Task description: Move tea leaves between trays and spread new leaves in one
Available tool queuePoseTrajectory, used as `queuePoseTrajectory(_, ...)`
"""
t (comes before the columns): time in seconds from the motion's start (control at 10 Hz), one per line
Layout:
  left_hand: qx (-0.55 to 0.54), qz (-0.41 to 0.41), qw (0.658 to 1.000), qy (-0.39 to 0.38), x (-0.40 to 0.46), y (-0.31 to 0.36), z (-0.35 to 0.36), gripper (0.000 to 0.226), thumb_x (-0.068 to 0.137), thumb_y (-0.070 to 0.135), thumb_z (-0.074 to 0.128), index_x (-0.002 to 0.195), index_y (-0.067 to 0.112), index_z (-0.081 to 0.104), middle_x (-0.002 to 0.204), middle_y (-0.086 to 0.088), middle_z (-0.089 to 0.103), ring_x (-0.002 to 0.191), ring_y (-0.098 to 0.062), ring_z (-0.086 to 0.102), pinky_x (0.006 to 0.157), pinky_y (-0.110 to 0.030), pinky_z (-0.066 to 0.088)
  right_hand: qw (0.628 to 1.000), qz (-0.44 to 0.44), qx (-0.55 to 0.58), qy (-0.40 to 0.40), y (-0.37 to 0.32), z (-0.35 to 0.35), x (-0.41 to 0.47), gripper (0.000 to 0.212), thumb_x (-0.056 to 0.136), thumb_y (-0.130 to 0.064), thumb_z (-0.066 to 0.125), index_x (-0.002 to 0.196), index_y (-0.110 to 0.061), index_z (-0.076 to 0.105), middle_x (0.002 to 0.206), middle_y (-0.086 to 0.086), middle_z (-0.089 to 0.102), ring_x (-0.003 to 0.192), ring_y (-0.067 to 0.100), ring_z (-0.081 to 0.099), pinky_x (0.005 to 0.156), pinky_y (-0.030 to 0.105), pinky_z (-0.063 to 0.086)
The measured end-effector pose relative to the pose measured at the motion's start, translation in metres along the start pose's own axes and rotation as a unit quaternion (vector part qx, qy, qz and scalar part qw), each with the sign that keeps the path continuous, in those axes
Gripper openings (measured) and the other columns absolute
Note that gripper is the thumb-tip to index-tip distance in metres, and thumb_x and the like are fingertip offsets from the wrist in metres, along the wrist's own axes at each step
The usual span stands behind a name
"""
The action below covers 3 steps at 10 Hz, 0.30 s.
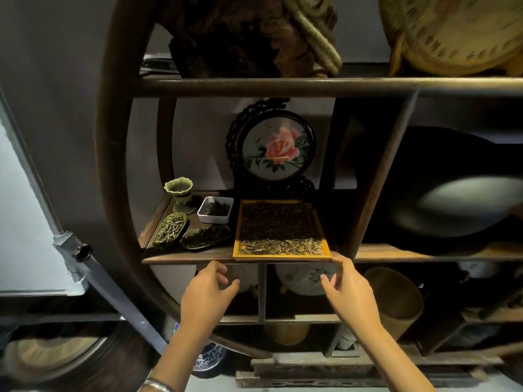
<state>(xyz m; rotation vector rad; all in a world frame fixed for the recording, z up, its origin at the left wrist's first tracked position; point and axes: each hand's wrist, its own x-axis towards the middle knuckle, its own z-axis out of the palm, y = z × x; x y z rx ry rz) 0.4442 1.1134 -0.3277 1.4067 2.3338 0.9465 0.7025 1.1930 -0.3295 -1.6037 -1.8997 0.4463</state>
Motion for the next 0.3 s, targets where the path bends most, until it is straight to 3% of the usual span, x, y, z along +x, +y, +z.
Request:
queuePoseTrajectory(0.1, 0.005, 0.026, 1.0, 0.0, -0.025, 0.009, -0.006, 0.02, 0.081, 0.041, 0.071, 0.092, 0.033, 0.057, 0.073, 0.014, 0.062, 0.069, 0.0, 0.057, 0.053, -0.02, 0.036, 1.0, -0.019, 0.0, -0.003, 0.0, -0.014, -0.018, 0.045, 0.087, -0.033, 0.063, 0.127, -0.018, 0.048, 0.065, -0.012, 0.055, 0.061, -0.001, 0.055, 0.055, 0.013, 0.043)
queuePoseTrajectory(0.3, 0.02, 0.088, 0.995, -0.031, -0.107, 0.047, 0.001, 0.018, 0.083, 0.042, 0.068, 0.092, 0.034, 0.055, 0.075, 0.014, 0.062, 0.069, -0.001, 0.057, 0.055, -0.024, 0.041, 0.996, -0.084, 0.01, -0.02, 0.006, -0.061, -0.089, 0.039, 0.089, -0.037, 0.058, 0.124, -0.021, 0.05, 0.067, -0.012, 0.056, 0.068, 0.001, 0.056, 0.066, 0.024, 0.052)
